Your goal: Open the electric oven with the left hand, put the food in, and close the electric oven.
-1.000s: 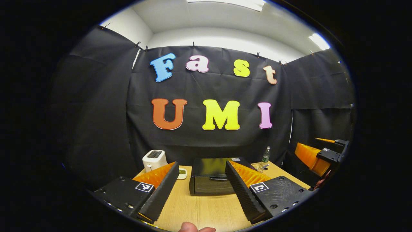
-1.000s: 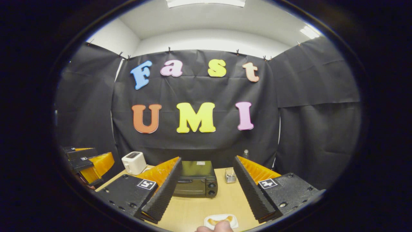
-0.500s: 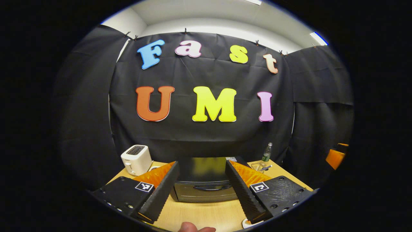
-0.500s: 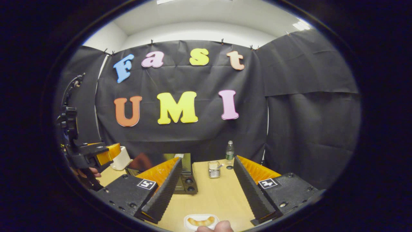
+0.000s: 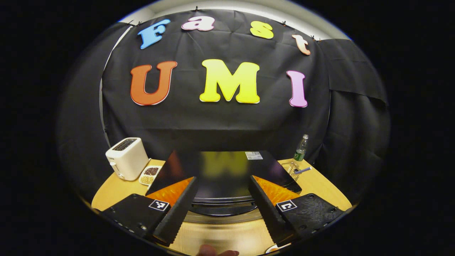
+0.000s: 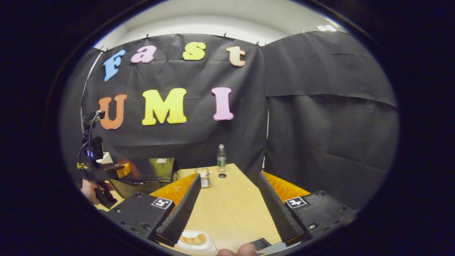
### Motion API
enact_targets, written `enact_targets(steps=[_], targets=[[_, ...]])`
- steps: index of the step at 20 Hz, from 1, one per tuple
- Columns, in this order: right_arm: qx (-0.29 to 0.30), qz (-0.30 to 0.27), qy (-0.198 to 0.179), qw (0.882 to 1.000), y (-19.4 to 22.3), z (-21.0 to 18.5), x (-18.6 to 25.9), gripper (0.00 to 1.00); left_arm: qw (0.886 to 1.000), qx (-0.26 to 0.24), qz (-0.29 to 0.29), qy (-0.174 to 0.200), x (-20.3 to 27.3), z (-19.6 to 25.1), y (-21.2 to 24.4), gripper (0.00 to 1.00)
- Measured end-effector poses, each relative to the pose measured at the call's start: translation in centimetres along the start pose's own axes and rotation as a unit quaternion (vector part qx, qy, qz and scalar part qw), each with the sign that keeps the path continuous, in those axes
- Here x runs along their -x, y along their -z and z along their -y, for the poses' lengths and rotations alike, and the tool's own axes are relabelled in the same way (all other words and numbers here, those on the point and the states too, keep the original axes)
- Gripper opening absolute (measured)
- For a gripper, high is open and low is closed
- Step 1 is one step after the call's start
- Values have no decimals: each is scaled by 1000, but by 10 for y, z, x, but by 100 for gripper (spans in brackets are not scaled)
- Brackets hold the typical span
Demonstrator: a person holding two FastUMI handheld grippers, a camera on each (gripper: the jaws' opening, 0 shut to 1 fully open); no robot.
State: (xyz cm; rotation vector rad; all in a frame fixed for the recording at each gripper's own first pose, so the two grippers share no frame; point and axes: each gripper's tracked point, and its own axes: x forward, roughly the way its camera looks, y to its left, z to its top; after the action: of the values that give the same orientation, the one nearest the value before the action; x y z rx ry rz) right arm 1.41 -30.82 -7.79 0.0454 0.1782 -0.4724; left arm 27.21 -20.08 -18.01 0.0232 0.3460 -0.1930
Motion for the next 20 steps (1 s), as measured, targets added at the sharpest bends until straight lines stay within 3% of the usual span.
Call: enact_targets(steps=[6,10,20], targets=[[4,-26,35,999,18,17,9,100,999,-22,-42,0,-15,-2,34,94],[3,-29,29,999,20,11,12,100,998,-44,-49,-6,-14,-3,41,96],[7,-21,16,1000,18,5,33,99,997,-33,-75,-9,2,-9,50,98]])
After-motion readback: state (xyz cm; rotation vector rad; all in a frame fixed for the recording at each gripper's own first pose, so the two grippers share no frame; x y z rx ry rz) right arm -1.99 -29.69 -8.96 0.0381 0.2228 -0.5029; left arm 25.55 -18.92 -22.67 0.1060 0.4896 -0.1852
